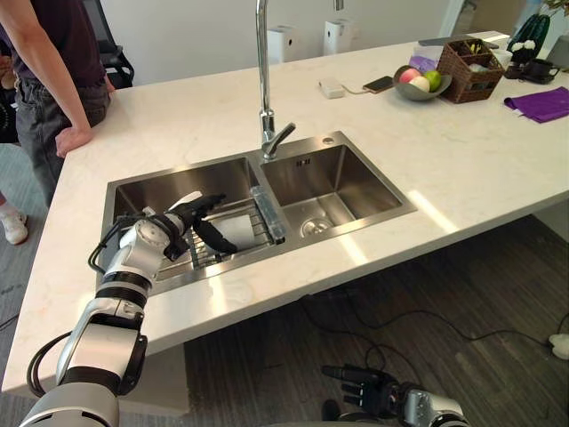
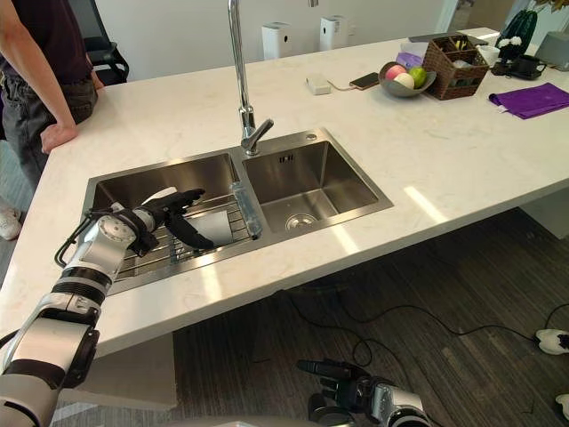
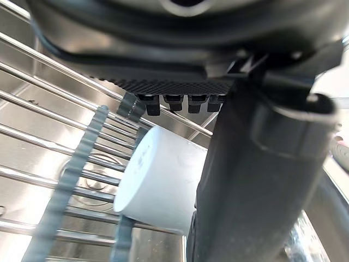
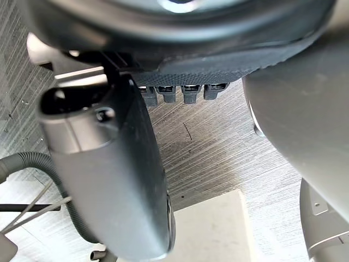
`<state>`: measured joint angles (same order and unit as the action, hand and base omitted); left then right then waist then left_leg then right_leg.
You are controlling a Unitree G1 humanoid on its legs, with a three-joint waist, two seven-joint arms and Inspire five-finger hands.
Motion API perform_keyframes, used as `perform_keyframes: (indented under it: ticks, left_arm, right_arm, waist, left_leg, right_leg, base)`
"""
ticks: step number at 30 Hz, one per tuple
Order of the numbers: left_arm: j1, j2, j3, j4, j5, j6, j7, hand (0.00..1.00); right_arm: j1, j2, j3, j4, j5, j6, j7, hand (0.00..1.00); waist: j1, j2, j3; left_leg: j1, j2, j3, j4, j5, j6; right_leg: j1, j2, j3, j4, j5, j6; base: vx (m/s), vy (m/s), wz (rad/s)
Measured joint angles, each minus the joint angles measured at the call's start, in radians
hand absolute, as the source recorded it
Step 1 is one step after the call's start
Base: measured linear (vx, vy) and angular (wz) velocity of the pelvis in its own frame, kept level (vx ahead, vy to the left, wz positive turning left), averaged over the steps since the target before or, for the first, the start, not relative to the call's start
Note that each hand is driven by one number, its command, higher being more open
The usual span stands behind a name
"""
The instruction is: Walk over to the sink, pick up the cup, carry it to the dishwasher, place the cup inside the dishwasher, then close the dishwasher door
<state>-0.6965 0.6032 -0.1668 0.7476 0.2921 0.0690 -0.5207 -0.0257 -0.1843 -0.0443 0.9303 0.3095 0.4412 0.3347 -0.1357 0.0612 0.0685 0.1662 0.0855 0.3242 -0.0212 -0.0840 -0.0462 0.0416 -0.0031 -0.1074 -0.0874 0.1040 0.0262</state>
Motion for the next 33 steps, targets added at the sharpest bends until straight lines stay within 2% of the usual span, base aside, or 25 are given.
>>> perform_keyframes:
  ticks: [8, 13, 17, 25, 33]
  left_arm:
    - [-0.001, 0.046, -0.020, -0.004, 0.023, -0.029, -0.200, 1.00]
    - [-0.003, 0.062, -0.041, -0.007, 0.022, -0.048, -0.223, 1.00]
    - [-0.002, 0.062, -0.057, -0.016, 0.022, -0.068, -0.192, 1.00]
    - [0.034, 0.022, -0.057, -0.047, 0.040, -0.072, -0.023, 1.00]
    - [0.058, -0.032, -0.057, -0.082, 0.105, -0.014, 0.042, 1.00]
  right_arm:
    - [0.006, -0.005, -0.020, 0.000, -0.029, 0.000, 0.034, 1.00]
    - [0.007, -0.007, -0.029, 0.000, -0.041, -0.001, 0.044, 1.00]
    - [0.008, -0.008, -0.029, 0.002, -0.052, -0.007, 0.055, 1.00]
    - [0.009, -0.008, -0.030, 0.003, -0.061, -0.009, 0.060, 1.00]
    - [0.008, -0.006, -0.028, 0.003, -0.059, -0.009, 0.060, 1.00]
  waist:
    - [0.013, 0.000, 0.000]
    - [0.013, 0.000, 0.000]
    - [0.014, 0.000, 0.000]
    - [0.016, -0.001, 0.000]
    - [0.016, -0.002, 0.000]
  left_leg:
    - [0.000, -0.001, -0.004, 0.002, 0.000, 0.000]
    - [0.000, -0.001, -0.004, 0.002, 0.000, 0.000]
    - [0.001, -0.001, -0.005, 0.002, 0.000, 0.000]
    - [0.002, -0.001, -0.008, 0.002, 0.000, 0.000]
    - [0.003, 0.000, -0.008, 0.001, 0.000, 0.000]
  right_leg:
    - [0.003, -0.002, -0.001, 0.000, 0.000, 0.000]
    - [0.003, -0.002, 0.000, 0.000, 0.000, 0.000]
    - [0.004, -0.002, 0.000, 0.000, 0.000, 0.000]
    - [0.007, -0.003, -0.003, 0.000, 0.000, 0.000]
    - [0.007, -0.003, -0.003, -0.001, 0.000, 0.000]
  base:
    - [-0.02, -0.005, 0.01]
    - [-0.04, -0.013, 0.00]
    - [-0.01, -0.003, 0.00]
    - [0.00, 0.000, 0.00]
    - [0.00, 0.000, 0.00]
